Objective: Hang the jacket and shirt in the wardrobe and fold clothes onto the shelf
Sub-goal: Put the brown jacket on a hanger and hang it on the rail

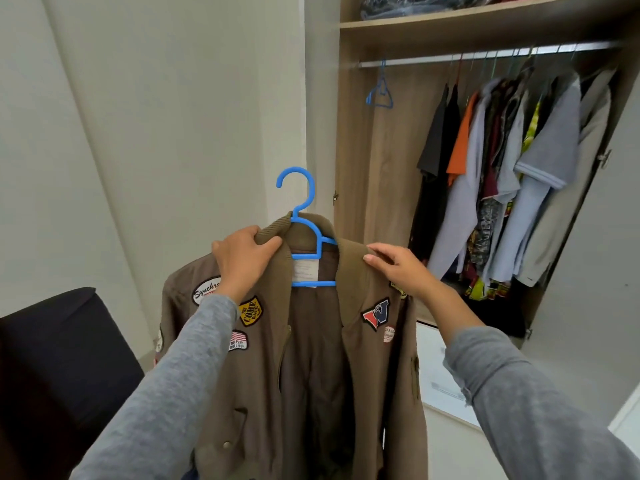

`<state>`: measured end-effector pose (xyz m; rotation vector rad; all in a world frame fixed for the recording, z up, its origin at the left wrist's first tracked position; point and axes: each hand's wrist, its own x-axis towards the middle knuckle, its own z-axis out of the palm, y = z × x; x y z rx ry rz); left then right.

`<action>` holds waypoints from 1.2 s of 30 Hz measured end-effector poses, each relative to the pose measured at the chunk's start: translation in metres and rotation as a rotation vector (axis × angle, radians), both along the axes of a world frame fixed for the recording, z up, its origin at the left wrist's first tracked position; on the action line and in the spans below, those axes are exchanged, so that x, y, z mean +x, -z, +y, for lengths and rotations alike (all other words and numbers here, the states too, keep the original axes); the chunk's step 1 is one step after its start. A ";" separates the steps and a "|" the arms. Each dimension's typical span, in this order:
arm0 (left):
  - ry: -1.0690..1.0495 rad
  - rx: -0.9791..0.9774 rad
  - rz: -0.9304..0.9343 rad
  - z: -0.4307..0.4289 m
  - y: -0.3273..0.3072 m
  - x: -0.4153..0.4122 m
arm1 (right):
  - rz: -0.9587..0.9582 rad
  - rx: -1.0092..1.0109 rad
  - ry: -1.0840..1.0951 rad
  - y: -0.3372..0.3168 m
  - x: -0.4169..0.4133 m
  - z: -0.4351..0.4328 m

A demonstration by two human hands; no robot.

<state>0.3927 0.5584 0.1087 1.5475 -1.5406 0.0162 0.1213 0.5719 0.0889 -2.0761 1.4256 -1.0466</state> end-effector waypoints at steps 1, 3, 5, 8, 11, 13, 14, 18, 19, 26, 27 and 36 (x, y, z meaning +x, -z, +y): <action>0.005 0.008 0.006 0.000 0.000 -0.002 | 0.024 -0.029 0.016 -0.001 0.002 0.001; 0.010 0.021 0.025 0.000 0.001 -0.006 | 0.090 -0.089 0.057 -0.003 0.004 -0.001; 0.009 0.033 0.041 0.002 0.002 -0.009 | 0.150 -0.123 0.095 -0.008 0.006 0.000; 0.031 0.055 0.058 0.004 0.003 -0.010 | 0.222 -0.136 0.101 -0.017 0.013 0.003; 0.058 0.056 0.072 0.005 0.003 -0.013 | 0.267 -0.153 0.120 -0.022 0.020 0.003; 0.078 0.064 0.070 0.006 0.004 -0.013 | 0.270 -0.142 0.130 -0.022 0.022 0.004; 0.099 0.075 0.064 0.005 0.005 -0.012 | 0.251 -0.133 0.136 -0.022 0.021 0.004; 0.362 0.156 0.178 0.003 0.007 -0.001 | 0.138 -0.166 0.217 -0.021 0.017 0.005; 0.439 0.157 0.233 0.004 0.007 0.003 | 0.127 -0.195 0.266 -0.021 0.017 0.007; 0.539 0.134 0.280 0.001 0.025 0.028 | 0.102 -0.256 0.384 -0.016 0.017 0.014; 0.545 0.130 0.271 -0.001 0.027 0.029 | 0.109 -0.252 0.383 -0.015 0.018 0.014; 0.269 0.089 0.084 -0.011 0.052 -0.019 | 0.127 -0.165 0.800 -0.012 0.002 0.014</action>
